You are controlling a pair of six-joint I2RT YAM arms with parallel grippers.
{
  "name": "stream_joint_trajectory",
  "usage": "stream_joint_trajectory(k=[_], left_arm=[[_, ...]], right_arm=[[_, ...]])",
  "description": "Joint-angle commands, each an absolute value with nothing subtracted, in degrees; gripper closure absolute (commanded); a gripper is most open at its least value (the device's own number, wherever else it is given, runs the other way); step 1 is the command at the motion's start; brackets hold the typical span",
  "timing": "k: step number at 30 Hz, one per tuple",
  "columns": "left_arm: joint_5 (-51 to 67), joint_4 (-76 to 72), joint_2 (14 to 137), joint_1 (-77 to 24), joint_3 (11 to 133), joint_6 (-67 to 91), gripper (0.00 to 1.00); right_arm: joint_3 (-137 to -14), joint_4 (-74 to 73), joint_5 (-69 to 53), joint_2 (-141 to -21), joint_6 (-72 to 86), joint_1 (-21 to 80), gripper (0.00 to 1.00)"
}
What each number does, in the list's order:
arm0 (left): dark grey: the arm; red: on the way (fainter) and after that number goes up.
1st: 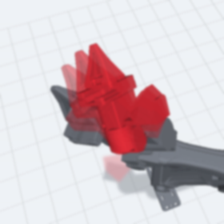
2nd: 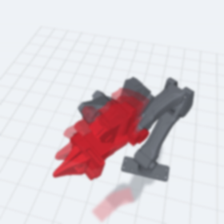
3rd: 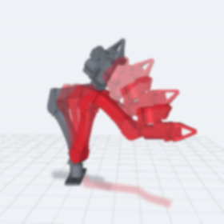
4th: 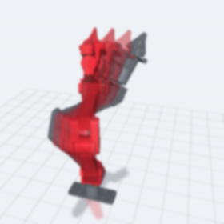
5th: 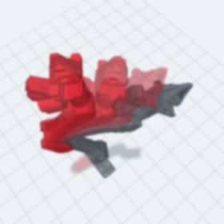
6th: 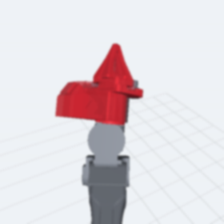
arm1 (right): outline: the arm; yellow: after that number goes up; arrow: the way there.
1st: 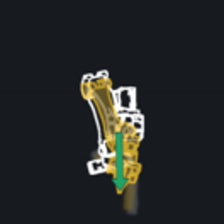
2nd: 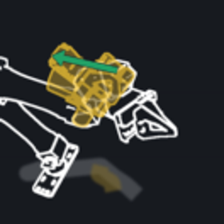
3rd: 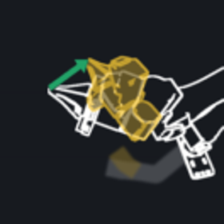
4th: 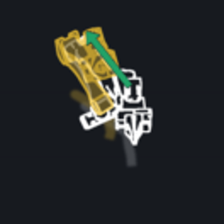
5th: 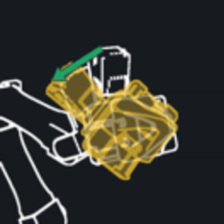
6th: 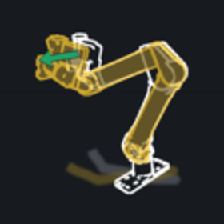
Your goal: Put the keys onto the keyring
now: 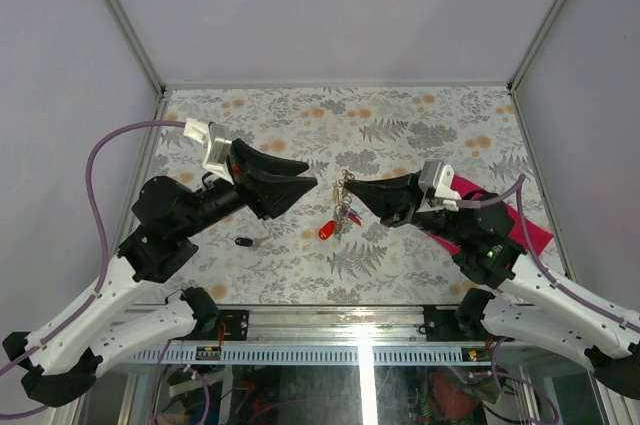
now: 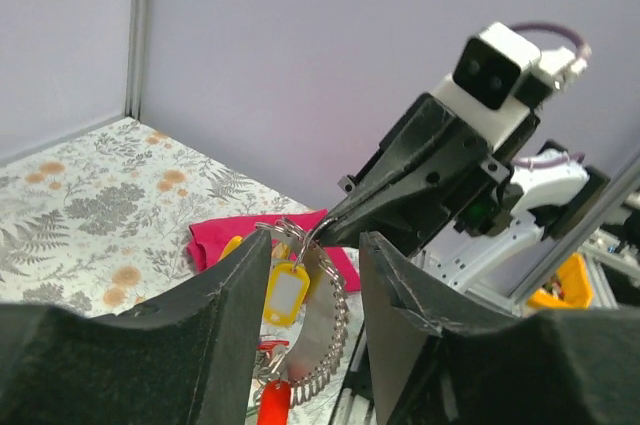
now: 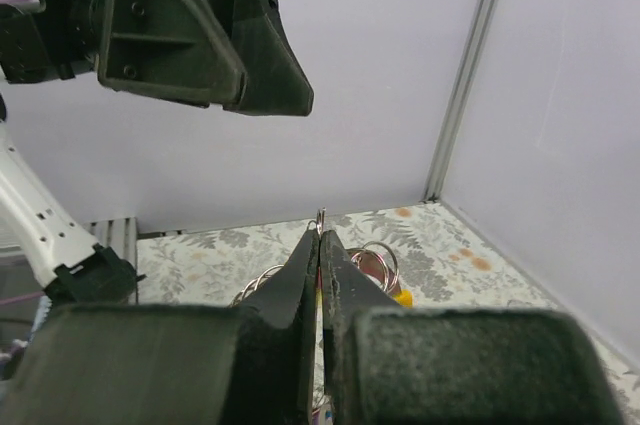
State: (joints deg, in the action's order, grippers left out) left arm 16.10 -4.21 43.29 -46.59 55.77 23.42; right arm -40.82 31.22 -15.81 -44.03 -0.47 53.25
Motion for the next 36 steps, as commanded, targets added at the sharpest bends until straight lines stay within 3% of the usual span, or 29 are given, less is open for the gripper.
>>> stream_joint_trajectory(k=[1,13,36], left_arm=[[23.1,-1.4,45.2,-46.9,58.6,11.9,0.57],[28.9,-3.1,46.3,-46.9,59.1,8.2,0.53],[35.8,-11.7,46.8,-46.9,55.6,13.1,0.63]], right_arm=[[-46.1,30.0,-16.6,-42.8,5.6,53.6,1.00],[-47.1,32.0,-25.4,-43.4,11.8,53.6,1.00],[-46.7,38.6,-26.7,-45.1,16.2,53.5,1.00]])
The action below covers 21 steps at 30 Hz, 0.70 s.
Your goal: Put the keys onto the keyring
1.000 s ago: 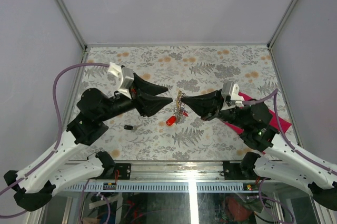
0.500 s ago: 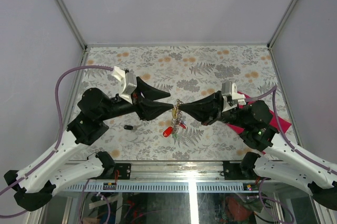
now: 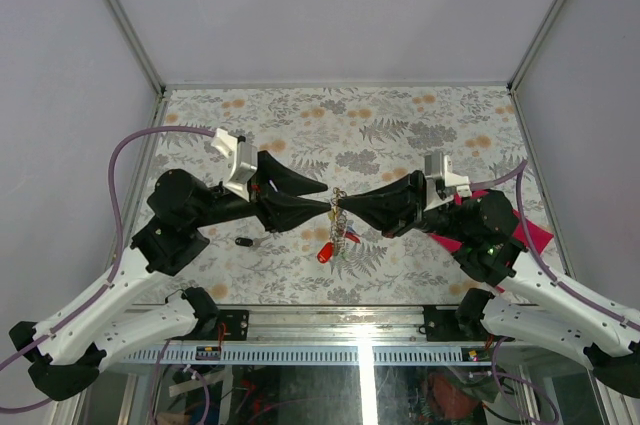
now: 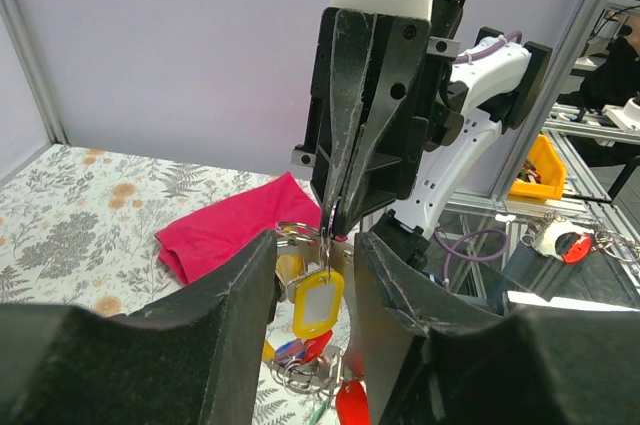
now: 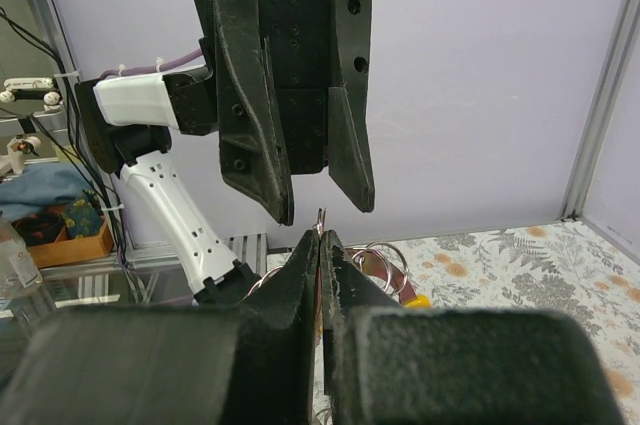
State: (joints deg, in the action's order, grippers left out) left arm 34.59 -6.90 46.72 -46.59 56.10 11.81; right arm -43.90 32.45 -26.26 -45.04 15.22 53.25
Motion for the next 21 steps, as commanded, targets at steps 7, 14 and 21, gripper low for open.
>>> stream_joint_trajectory(k=[7,14,21], left_arm=[[36.7,-13.2,47.6,-47.0,55.3,14.1,0.67],[36.7,-13.1,47.6,-46.9,54.7,14.2,0.74],[36.7,-12.5,47.7,-47.0,54.9,13.7,0.81]], right_arm=[[-46.6,39.4,-26.7,-45.4,16.8,53.5,1.00],[-46.7,40.0,-26.7,-45.6,17.1,53.6,1.00],[-46.7,40.3,-26.8,-45.8,17.2,53.5,1.00]])
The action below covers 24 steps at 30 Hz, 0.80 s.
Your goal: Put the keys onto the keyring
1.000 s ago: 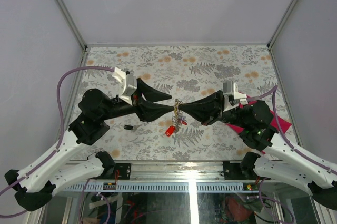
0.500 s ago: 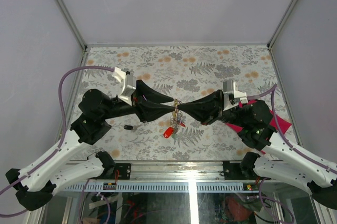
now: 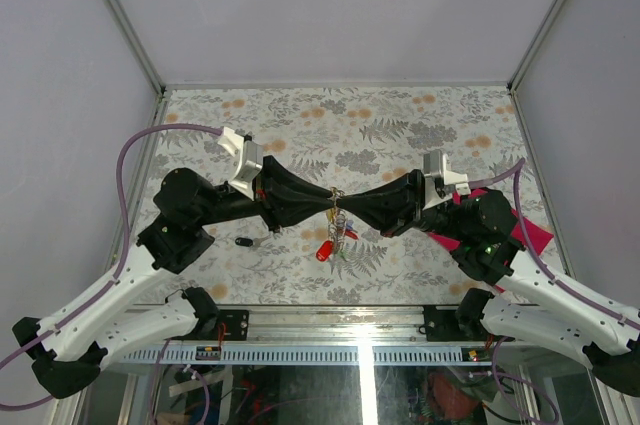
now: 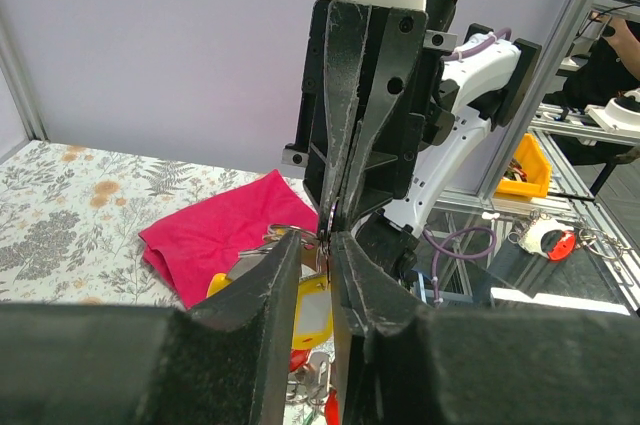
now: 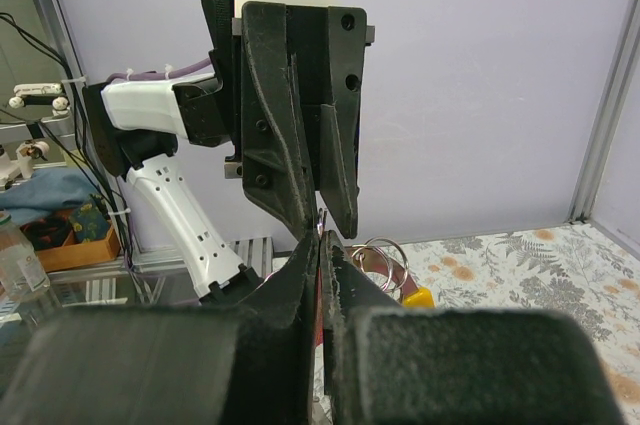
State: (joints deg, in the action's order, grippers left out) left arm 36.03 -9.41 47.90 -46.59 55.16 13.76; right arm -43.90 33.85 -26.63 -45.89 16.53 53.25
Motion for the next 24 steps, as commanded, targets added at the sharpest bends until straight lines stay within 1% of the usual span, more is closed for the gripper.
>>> stream_joint_trajectory(k=[1,4,6,8,10,12,18,20,24], left_arm=[[36.7,-12.5,47.9,-46.9,55.0,13.7,0.81],[37.1,-12.6,48.2,-46.9,55.1,13.8,0.78],[37.4,-12.7,48.4,-46.9,55.1,13.9,0.79],[37.6,-12.7,48.4,-46.9,55.1,13.9,0.84],[37.6,-12.6,48.3,-47.0,55.0,13.8,0.93],[37.5,-12.1,48.2,-46.9,55.0,13.6,1.00],[36.7,-8.7,47.6,-46.9,56.3,11.8,1.00],[36.0,-6.0,47.5,-46.9,57.6,10.4,1.00],[35.2,2.6,48.2,-46.9,61.6,6.5,1.00]], right_arm=[[-46.7,40.3,-26.8,-45.9,17.3,53.5,1.00],[-46.8,40.6,-26.8,-46.0,17.5,53.6,1.00],[-46.8,40.7,-26.9,-46.1,17.6,53.6,1.00],[-46.7,40.8,-26.9,-46.2,17.7,53.6,1.00],[-46.7,40.9,-26.9,-46.3,17.8,53.5,1.00],[-46.6,40.9,-26.9,-46.2,17.8,53.6,1.00],[-46.5,40.5,-26.6,-45.9,17.6,53.6,1.00],[-46.5,39.6,-26.4,-45.7,17.1,53.5,0.95],[-47.5,33.9,-25.3,-44.3,13.8,53.5,0.77]])
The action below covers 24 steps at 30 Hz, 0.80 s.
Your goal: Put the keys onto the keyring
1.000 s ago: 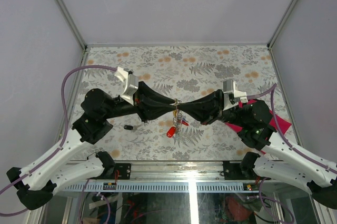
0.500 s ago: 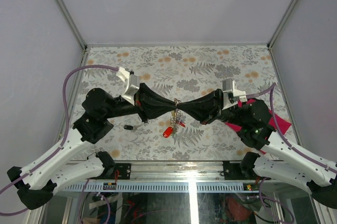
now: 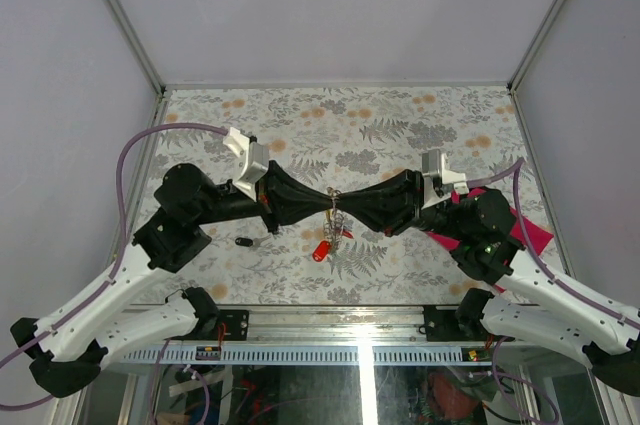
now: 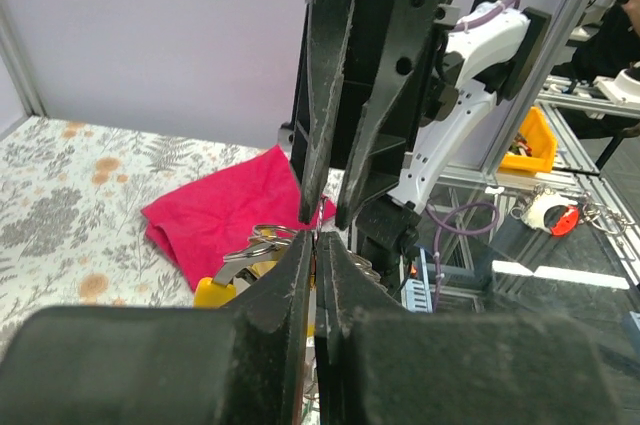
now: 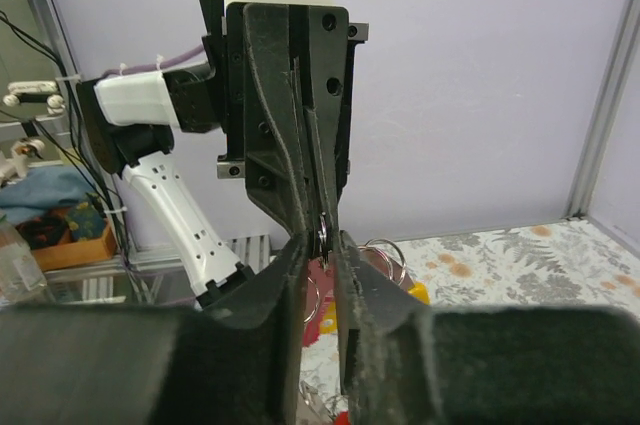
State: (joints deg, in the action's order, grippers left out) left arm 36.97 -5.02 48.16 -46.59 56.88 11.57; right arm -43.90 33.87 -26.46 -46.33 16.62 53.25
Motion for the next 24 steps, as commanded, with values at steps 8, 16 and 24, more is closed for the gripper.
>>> stream_joint_trajectory(k=[8,16,24], left_arm=[[33.5,24.0,52.2,-46.9,71.3,-2.3,1.00],[29.7,45.6,60.2,-46.9,84.7,-12.8,1.00],[24.4,63.8,68.7,-47.6,98.0,-19.5,1.00]], right_arm=[[-51.4,14.4,-21.6,-40.4,6.2,53.6,0.64],[-50.9,4.0,-21.0,-39.5,2.0,53.6,0.63],[-45.8,10.6,-25.4,-41.9,3.9,53.6,0.62]])
